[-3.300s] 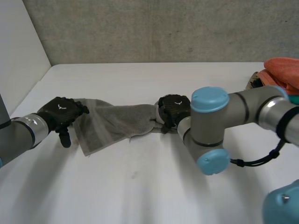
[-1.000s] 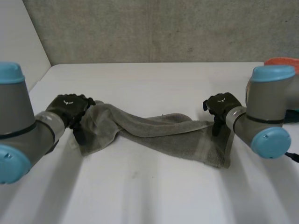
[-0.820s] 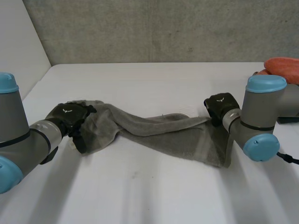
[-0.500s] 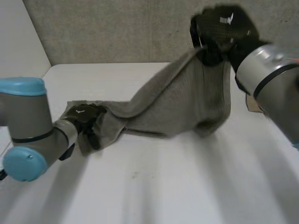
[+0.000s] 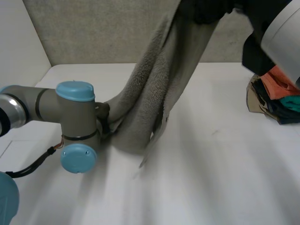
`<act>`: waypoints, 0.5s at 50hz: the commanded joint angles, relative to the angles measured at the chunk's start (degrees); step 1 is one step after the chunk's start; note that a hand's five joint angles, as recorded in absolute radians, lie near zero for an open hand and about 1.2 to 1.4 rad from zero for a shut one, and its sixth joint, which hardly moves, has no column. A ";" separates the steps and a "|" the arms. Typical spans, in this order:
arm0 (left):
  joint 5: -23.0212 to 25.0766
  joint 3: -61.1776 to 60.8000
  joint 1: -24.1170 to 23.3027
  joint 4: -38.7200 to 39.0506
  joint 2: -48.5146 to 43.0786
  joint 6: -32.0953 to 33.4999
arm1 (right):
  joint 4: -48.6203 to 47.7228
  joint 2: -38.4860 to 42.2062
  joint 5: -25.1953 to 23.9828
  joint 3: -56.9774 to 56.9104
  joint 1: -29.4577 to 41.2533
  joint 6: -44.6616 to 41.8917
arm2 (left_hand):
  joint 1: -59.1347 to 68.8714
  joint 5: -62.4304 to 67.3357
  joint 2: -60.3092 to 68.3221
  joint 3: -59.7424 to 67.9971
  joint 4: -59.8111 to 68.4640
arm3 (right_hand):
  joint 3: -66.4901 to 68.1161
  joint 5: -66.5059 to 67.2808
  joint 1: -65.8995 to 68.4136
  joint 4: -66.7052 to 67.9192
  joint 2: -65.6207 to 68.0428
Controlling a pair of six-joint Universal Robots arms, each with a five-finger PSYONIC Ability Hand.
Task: Fold the laundry.
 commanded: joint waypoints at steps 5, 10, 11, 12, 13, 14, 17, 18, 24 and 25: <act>10.50 -7.92 9.09 -0.53 16.26 3.48 | 0.96 0.02 -3.77 1.94 -12.83 -2.00 | 13.01 17.07 15.67 16.22 16.36 | 11.75 13.04 14.03 11.43 12.17; 22.28 -12.23 16.47 -7.12 29.44 11.21 | 2.37 1.25 -8.26 5.10 -19.60 -8.33 | 13.01 17.07 15.67 16.22 16.36 | 11.75 13.04 14.03 11.43 12.17; 25.87 -12.59 18.74 -9.31 33.03 14.44 | 2.72 2.38 -9.39 5.98 -21.35 -10.43 | 13.01 17.07 15.67 16.22 16.36 | 11.75 13.04 14.03 11.43 12.17; 27.38 -12.59 19.90 -10.29 34.55 16.13 | 2.90 2.92 -9.84 6.42 -22.07 -11.40 | 13.01 17.07 15.67 16.22 16.36 | 11.75 13.04 14.03 11.43 12.17; 28.70 -12.68 20.95 -11.34 35.69 17.71 | 2.99 3.53 -10.28 6.95 -22.59 -12.28 | 13.01 17.07 15.67 16.22 16.36 | 11.75 13.04 14.03 11.43 12.17; 31.07 -12.50 22.97 -12.92 36.49 20.69 | 3.42 5.10 -10.72 7.91 -23.21 -14.03 | 13.01 17.07 15.67 16.22 16.36 | 11.75 13.04 14.03 11.43 12.17; 32.67 -11.98 25.44 -13.90 36.15 24.49 | 4.39 7.83 -10.99 8.89 -23.74 -16.85 | 13.01 17.07 15.67 16.22 16.36 | 11.75 13.04 14.03 11.43 12.17; 32.58 -11.02 26.49 -14.16 34.75 26.24 | 4.91 10.02 -10.90 9.32 -23.66 -18.78 | 13.01 17.07 15.67 16.22 16.36 | 11.75 13.04 14.03 11.43 12.17; 31.27 -5.74 24.84 -14.17 24.12 28.89 | 5.71 18.12 -10.90 9.68 -21.38 -23.71 | 13.01 17.07 15.67 16.22 16.36 | 11.75 13.04 14.03 11.43 12.17; 31.00 -4.52 24.14 -14.08 22.19 28.98 | 5.62 19.35 -10.73 9.42 -20.93 -23.98 | 13.01 17.07 15.67 16.22 16.36 | 11.75 13.04 14.03 11.43 12.17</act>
